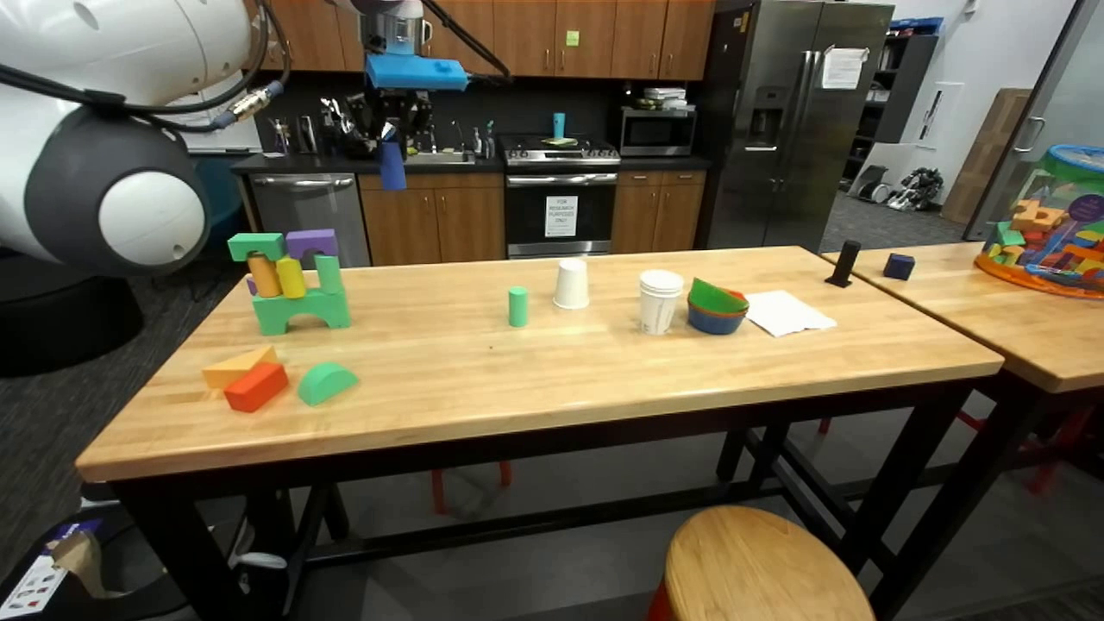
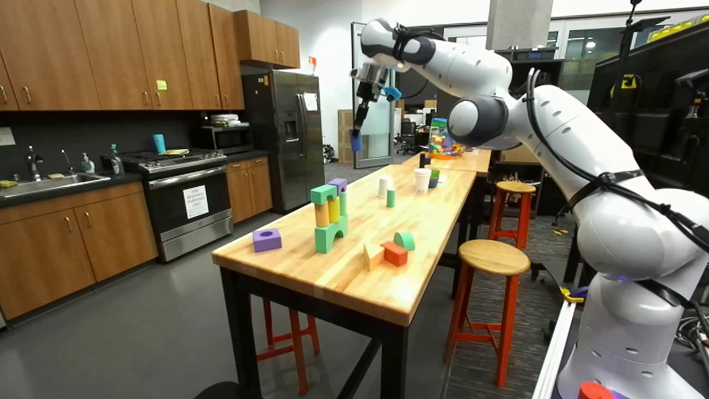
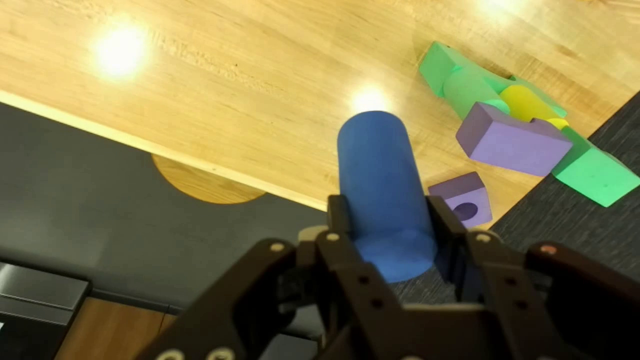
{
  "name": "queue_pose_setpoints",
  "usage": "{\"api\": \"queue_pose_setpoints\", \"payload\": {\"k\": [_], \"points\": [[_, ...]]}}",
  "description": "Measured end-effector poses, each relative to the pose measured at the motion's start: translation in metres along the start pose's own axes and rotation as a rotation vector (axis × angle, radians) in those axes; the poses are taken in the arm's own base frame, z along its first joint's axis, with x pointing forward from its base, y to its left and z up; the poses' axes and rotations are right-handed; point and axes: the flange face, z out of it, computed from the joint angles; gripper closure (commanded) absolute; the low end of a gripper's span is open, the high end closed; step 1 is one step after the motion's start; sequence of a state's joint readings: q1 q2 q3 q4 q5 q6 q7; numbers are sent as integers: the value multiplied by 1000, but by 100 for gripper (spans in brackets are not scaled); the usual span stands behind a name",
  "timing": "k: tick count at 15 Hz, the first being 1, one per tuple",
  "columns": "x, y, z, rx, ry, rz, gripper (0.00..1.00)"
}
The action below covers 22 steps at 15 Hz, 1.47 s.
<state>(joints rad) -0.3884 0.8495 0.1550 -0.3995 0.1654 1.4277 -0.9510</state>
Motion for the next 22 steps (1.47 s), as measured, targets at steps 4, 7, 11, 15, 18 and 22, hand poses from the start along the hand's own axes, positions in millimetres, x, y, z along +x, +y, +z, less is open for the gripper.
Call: {"api": "queue_pose_setpoints", "payload": {"k": [4, 7, 11, 15, 18, 22], "points": [[-17, 10, -6, 54, 82, -77, 84], [-20, 7, -6, 99, 99, -149, 84], [-5, -13, 0, 169, 99, -258, 84], [32, -42, 14, 204, 101, -388, 84], [59, -68, 33, 250, 88, -495, 59], [63, -71, 39, 260, 84, -518, 84]]}}
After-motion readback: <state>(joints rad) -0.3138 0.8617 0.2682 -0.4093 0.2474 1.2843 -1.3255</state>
